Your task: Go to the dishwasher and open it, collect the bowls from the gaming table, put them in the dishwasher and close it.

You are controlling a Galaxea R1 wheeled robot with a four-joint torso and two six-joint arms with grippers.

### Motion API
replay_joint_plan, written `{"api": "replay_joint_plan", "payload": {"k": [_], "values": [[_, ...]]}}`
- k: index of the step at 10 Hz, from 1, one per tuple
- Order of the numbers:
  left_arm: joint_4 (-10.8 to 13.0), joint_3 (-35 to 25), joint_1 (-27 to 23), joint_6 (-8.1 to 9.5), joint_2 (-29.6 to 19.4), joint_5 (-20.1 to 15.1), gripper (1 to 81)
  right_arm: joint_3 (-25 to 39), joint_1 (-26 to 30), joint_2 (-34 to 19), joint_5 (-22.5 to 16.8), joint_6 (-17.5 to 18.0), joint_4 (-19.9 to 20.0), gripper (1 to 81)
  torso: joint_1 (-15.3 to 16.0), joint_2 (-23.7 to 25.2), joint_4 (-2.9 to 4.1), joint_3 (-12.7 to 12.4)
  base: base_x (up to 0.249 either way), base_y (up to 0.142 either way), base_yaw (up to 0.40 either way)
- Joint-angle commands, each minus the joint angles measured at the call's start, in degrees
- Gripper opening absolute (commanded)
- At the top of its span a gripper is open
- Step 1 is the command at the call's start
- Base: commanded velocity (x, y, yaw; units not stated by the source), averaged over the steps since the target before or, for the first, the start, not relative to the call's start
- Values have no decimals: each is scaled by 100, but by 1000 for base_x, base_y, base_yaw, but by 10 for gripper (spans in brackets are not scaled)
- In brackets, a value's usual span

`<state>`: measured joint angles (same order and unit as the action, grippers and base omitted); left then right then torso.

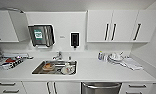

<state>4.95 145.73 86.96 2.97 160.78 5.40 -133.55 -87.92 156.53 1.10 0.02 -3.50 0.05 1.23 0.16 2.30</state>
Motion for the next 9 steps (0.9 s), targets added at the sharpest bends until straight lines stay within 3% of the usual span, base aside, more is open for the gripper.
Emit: {"api": "replay_joint_plan", "payload": {"k": [1,5,7,9], "values": [[59,17,-253,-16,-134,-285,811,40,270,-110,-312,6,33,811,0,0,0,0,0,0,0],[50,-51,-253,-7,-151,-277,811,145,252,-119,-312,15,51,811,0,0,0,0,0,0,0],[-11,-797,-253,-7,-650,-250,811,531,244,-373,-329,24,60,811,-2,0,0,0,0,0,0],[-12,-1485,-253,1,-1188,84,811,1271,322,-848,-356,68,192,811,-2,0,0,0,0,0,0]]}}
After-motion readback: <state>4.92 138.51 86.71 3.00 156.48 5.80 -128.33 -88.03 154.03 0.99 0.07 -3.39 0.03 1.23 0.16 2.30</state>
